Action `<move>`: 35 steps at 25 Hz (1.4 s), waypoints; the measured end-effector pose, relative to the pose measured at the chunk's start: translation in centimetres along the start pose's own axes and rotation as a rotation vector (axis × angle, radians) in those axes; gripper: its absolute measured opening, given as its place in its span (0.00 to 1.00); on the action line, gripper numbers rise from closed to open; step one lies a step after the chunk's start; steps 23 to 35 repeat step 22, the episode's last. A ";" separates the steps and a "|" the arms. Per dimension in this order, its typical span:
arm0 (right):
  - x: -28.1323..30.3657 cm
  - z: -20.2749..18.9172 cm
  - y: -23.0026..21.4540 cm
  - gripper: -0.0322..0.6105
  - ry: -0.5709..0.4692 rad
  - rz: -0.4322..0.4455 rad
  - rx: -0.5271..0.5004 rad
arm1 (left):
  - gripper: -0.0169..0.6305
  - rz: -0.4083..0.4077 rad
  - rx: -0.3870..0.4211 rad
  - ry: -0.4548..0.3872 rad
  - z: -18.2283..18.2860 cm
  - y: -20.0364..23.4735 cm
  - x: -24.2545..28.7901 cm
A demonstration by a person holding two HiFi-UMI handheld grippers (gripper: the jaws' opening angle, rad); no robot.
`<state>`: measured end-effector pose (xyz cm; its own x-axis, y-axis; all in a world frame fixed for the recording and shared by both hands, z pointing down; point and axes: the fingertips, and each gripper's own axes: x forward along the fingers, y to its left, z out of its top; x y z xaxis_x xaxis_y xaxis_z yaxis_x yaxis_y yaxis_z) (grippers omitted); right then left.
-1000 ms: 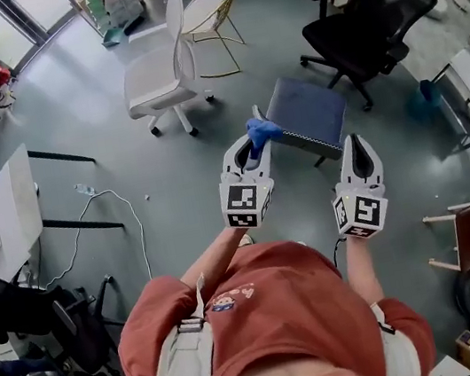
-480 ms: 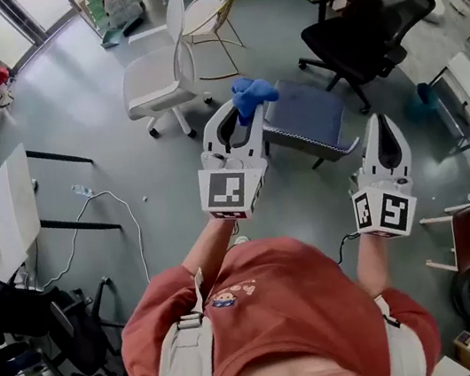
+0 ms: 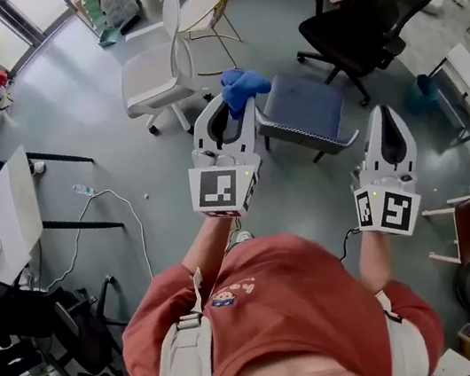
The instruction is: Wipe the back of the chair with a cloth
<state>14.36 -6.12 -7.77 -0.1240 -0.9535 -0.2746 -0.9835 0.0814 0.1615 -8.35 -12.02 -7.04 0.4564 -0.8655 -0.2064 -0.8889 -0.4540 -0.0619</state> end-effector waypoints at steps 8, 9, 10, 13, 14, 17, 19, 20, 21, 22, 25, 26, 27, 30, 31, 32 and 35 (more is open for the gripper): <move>0.3 0.0 1.1 0.09 0.023 0.006 -0.014 | 0.17 0.010 -0.001 0.017 -0.6 0.5 -0.6; 0.3 0.0 1.3 0.09 0.023 0.007 -0.016 | 0.17 0.015 0.007 0.017 -0.7 0.6 -0.7; 0.3 0.1 1.4 0.09 0.025 0.008 -0.017 | 0.17 0.020 0.022 0.016 -0.7 0.7 -0.9; 0.2 0.2 1.6 0.09 0.031 0.013 -0.026 | 0.17 0.026 0.056 0.011 -0.6 0.7 -1.2; 0.2 0.3 1.7 0.09 0.033 0.014 -0.030 | 0.17 0.025 0.054 0.009 -0.5 0.7 -1.3; 0.1 0.5 2.1 0.09 0.034 0.014 -0.035 | 0.17 0.020 0.046 0.008 -0.3 0.9 -1.7; 0.1 0.6 2.4 0.09 0.035 0.018 -0.029 | 0.17 0.021 0.040 0.009 -0.2 1.1 -1.9; 0.0 0.6 2.4 0.09 0.036 0.020 -0.024 | 0.17 0.023 0.038 0.010 -0.2 1.2 -2.0; 0.0 0.6 2.5 0.09 0.036 0.023 -0.018 | 0.17 0.025 0.036 0.011 -0.1 1.2 -2.1; 0.0 0.6 2.5 0.09 0.037 0.025 -0.013 | 0.17 0.027 0.034 0.012 -0.1 1.3 -2.2; 0.0 0.6 2.5 0.09 0.037 0.025 -0.013 | 0.17 0.027 0.034 0.012 -0.1 1.3 -2.2; 0.0 0.6 2.5 0.09 0.037 0.025 -0.013 | 0.17 0.027 0.034 0.012 -0.1 1.3 -2.2; 0.0 0.6 2.5 0.09 0.037 0.025 -0.013 | 0.17 0.027 0.034 0.012 -0.1 1.3 -2.2; 0.0 0.6 2.5 0.09 0.037 0.025 -0.013 | 0.17 0.027 0.034 0.012 -0.1 1.3 -2.2; 0.0 0.6 2.5 0.09 0.037 0.025 -0.013 | 0.17 0.027 0.034 0.012 -0.1 1.3 -2.2; 0.0 0.6 2.5 0.09 0.037 0.025 -0.013 | 0.17 0.027 0.034 0.012 -0.1 1.3 -2.2; 0.0 0.6 2.5 0.09 0.037 0.025 -0.013 | 0.17 0.027 0.034 0.012 -0.1 1.3 -2.2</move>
